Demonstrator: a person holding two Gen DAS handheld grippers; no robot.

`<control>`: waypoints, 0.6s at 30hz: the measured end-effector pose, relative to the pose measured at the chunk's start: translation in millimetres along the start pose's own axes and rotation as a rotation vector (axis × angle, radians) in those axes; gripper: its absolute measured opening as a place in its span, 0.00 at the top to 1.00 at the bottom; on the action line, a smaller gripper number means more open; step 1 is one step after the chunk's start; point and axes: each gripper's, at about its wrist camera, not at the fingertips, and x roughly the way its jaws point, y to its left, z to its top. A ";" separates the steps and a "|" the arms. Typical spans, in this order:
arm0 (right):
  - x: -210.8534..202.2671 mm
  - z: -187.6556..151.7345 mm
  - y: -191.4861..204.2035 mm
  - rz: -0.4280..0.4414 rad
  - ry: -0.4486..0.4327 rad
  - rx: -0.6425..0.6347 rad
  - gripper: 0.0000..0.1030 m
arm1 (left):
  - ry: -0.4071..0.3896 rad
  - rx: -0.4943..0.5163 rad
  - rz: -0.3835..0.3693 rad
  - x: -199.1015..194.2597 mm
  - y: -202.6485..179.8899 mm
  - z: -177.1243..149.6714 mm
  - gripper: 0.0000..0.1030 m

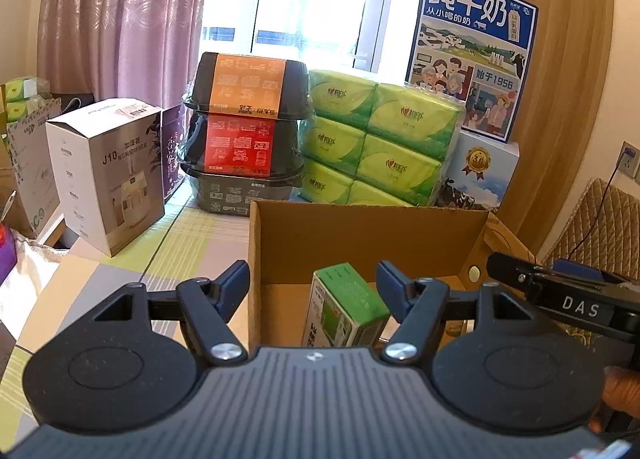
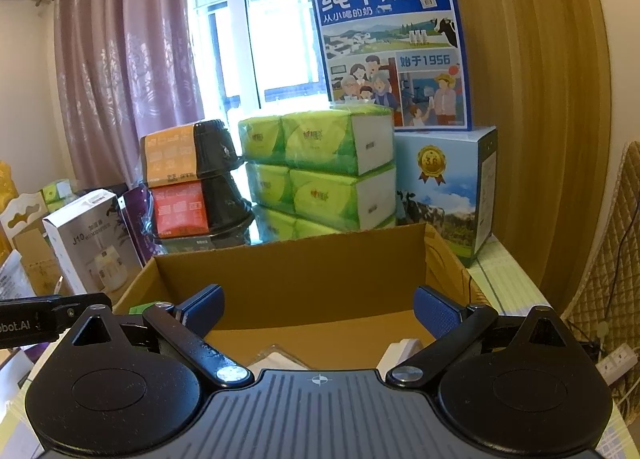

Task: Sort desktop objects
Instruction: 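Carry both items into the cardboard box and open both grippers, then move both grippers toward the silver foil pouch and white medicine box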

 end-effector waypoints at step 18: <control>-57.9 -20.2 -3.9 0.024 -0.001 -0.068 0.05 | 0.018 0.105 0.005 -39.5 -0.4 -10.4 0.33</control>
